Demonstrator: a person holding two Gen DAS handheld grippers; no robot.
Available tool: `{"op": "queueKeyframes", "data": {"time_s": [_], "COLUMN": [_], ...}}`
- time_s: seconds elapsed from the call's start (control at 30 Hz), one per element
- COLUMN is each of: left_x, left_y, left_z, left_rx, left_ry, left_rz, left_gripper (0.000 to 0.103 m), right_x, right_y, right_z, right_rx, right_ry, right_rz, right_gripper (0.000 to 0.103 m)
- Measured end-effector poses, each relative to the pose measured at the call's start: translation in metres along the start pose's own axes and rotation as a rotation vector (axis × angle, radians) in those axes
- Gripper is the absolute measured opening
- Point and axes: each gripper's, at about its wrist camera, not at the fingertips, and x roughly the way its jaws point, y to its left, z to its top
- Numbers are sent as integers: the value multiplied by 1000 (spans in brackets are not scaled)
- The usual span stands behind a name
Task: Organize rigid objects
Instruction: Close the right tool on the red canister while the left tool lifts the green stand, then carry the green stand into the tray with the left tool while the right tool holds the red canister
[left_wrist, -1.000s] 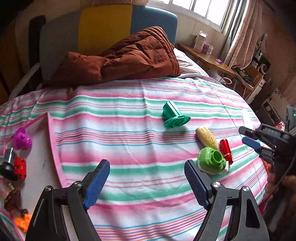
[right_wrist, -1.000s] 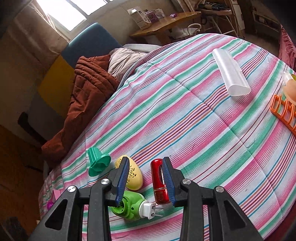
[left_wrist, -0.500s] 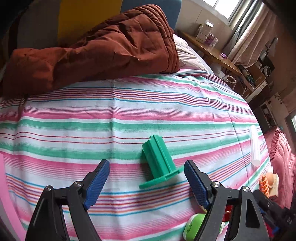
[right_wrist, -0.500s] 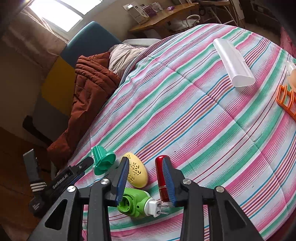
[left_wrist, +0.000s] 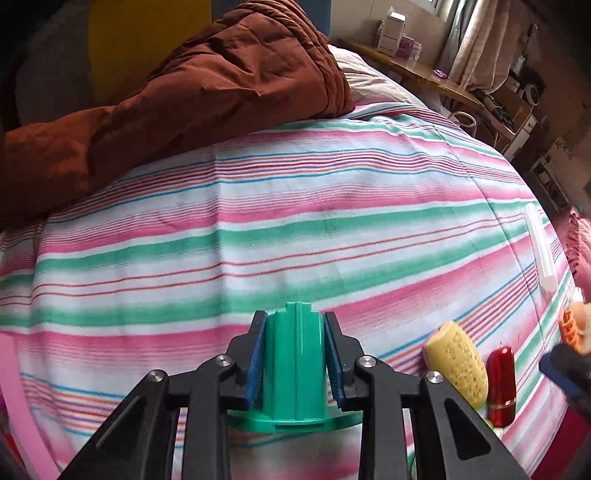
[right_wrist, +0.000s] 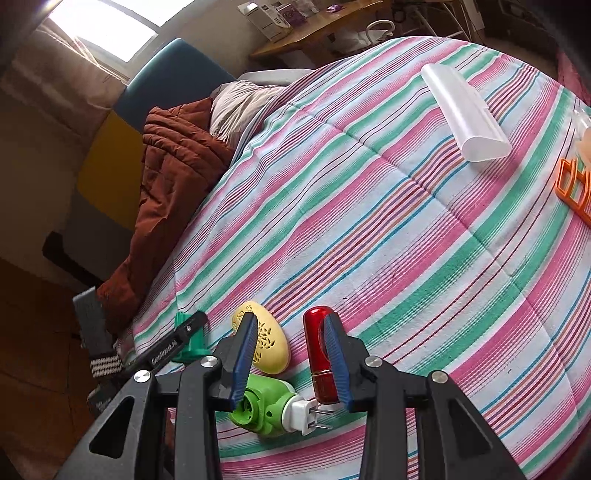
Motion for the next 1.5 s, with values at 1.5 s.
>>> {"op": "queueKeyframes", "data": {"time_s": [1.5], "left_x": [-83], "left_y": [-13], "left_z": [-171], "left_rx": [72], "left_ry": [-157], "left_rz": [27], "left_gripper": [30], "right_x": [62], "right_y": [35], "right_z": [-38], "right_rx": [-560], "right_ry": [88], "right_rz": [-398], "right_gripper": [26]}}
